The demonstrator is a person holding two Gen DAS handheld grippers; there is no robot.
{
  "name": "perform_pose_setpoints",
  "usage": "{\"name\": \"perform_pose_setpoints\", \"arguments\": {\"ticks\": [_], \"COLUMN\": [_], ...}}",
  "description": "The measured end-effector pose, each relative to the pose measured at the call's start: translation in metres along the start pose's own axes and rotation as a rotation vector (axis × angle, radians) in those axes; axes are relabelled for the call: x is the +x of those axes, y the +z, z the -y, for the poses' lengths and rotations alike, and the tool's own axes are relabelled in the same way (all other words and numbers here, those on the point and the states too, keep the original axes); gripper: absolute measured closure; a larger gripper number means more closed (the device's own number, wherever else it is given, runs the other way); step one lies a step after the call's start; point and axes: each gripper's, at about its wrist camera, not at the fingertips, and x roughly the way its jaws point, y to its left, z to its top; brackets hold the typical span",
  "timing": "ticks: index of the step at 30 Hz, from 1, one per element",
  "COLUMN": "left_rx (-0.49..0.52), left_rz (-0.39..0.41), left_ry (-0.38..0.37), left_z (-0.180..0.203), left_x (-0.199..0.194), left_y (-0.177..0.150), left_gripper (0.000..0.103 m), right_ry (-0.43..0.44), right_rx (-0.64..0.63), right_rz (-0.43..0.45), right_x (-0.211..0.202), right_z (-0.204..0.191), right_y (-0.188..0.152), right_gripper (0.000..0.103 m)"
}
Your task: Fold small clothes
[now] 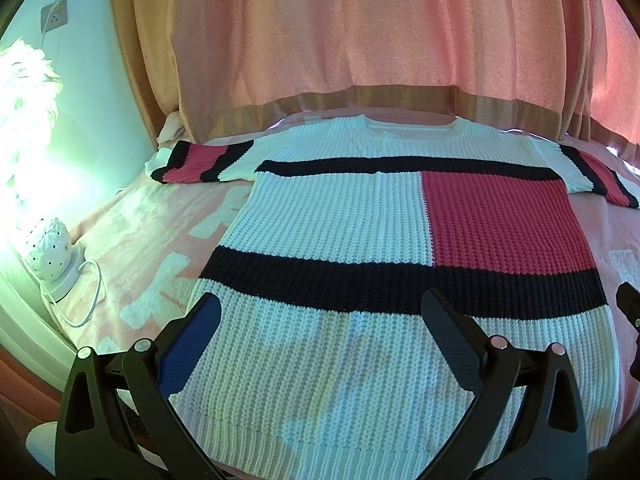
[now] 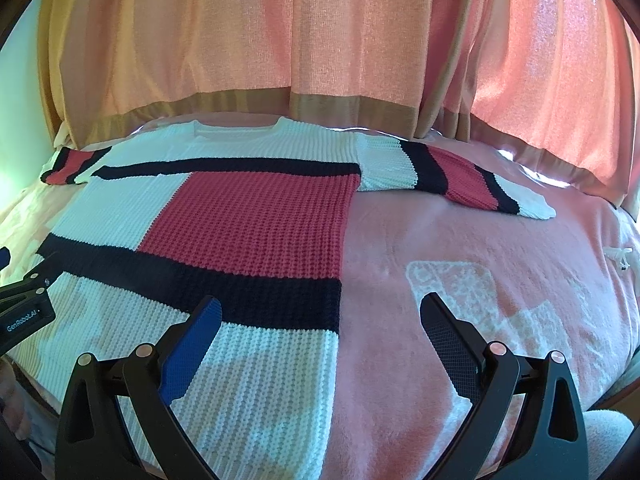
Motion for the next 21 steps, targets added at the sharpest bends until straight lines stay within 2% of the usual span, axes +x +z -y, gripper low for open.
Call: {"name": "perform_pose_setpoints", "arguments": {"ticks": [21], "left_rx": [0.004], "left_rz": [-0.001], "left_ry": [-0.001], "left_z": [0.0034], "left_x": [0.0005], "left_y": [-0.0001], "left_gripper": [0.005], "right_ry": [0.003], "right_rx": [0.000], "right_rz": [0.004], "right_x": [0.0010], "right_z": [-0.0030], "right_y": [-0.0023], "right_gripper": [0.005]}}
